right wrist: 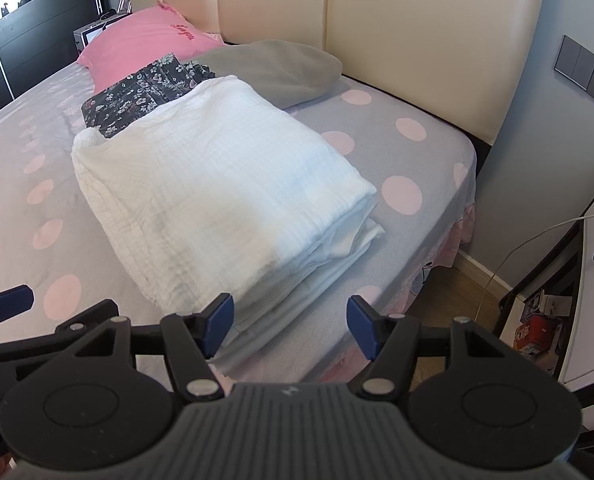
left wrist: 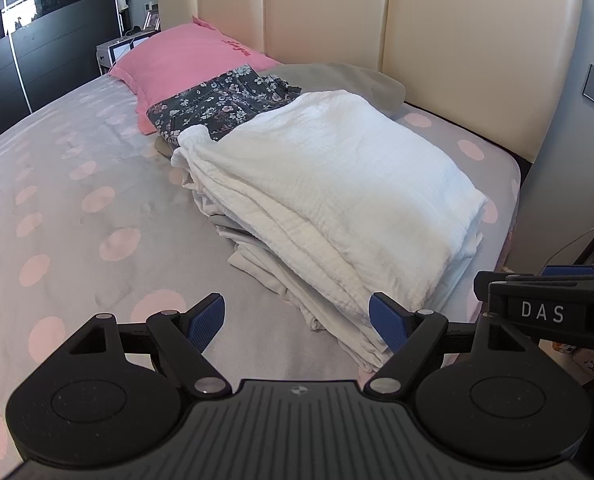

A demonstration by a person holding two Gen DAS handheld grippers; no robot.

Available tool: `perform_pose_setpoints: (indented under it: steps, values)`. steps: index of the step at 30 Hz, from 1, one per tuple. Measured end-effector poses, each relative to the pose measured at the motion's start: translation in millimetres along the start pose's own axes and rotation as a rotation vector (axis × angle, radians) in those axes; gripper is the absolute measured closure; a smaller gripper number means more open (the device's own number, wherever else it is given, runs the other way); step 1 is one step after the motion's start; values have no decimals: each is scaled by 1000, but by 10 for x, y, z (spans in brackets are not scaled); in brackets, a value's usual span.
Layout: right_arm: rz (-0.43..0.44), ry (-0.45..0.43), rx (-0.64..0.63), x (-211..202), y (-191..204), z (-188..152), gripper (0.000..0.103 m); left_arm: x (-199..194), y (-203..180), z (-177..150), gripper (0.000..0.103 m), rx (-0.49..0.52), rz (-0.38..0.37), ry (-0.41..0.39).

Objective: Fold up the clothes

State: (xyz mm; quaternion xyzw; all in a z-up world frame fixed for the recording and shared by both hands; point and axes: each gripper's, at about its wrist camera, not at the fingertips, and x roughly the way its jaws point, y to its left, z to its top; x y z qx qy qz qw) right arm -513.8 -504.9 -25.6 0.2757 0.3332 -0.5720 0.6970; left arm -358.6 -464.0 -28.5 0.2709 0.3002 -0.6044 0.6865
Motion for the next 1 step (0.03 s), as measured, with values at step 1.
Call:
perform_pose_setpoints:
  steps: [1]
  values:
    - [0,0,0,0,0,-1,38,-4,1,-1,24,-1,-1,-1]
